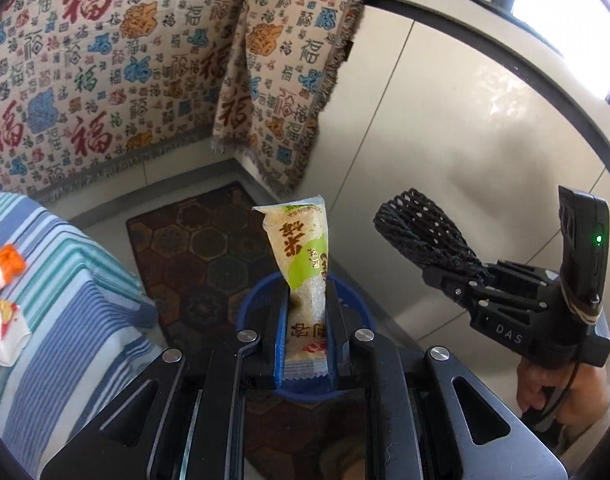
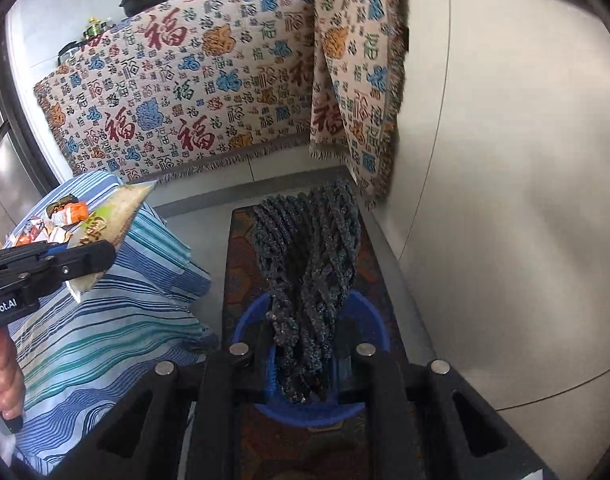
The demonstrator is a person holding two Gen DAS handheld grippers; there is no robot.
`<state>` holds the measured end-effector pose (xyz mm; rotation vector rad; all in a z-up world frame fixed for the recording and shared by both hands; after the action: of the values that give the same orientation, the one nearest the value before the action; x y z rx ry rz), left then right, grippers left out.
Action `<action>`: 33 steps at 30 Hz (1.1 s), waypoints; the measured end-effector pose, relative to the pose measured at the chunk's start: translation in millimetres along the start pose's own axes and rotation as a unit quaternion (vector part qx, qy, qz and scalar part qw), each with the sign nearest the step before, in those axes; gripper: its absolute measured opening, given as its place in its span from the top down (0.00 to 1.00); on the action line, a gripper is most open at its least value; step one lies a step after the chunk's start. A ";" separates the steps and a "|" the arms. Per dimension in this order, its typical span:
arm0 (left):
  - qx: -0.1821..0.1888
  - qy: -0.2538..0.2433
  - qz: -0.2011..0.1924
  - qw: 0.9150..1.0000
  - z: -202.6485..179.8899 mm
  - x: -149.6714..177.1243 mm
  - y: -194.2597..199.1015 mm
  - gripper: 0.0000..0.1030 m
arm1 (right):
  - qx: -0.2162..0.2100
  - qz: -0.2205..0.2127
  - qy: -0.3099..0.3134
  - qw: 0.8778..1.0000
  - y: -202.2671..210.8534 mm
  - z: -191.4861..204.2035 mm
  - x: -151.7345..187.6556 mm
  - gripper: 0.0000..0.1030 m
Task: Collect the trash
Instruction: 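Carry the wrapper and net to the blue wastebasket and open both tools over it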
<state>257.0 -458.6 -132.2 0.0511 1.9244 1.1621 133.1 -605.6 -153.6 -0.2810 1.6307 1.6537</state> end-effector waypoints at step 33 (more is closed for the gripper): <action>0.045 0.021 0.074 0.996 -23.3 -7.2 -128.3 0.55 | -0.001 0.072 0.007 0.997 -65.0 -34.4 20.7 0.53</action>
<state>293.2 -550.5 -217.7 0.2222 2.0376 1.1804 149.2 -638.1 -220.8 -0.1800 1.6944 1.7638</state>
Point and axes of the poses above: each gripper's, at about its wrist camera, not at the fingertips, and y roughly against the way its jaws point, z to its left, x to its underside, the point moved 3 cm from there along -y, roughly the way its jaws point, and after that the axes turned 5 degrees about -x, right-handed, at the moved point
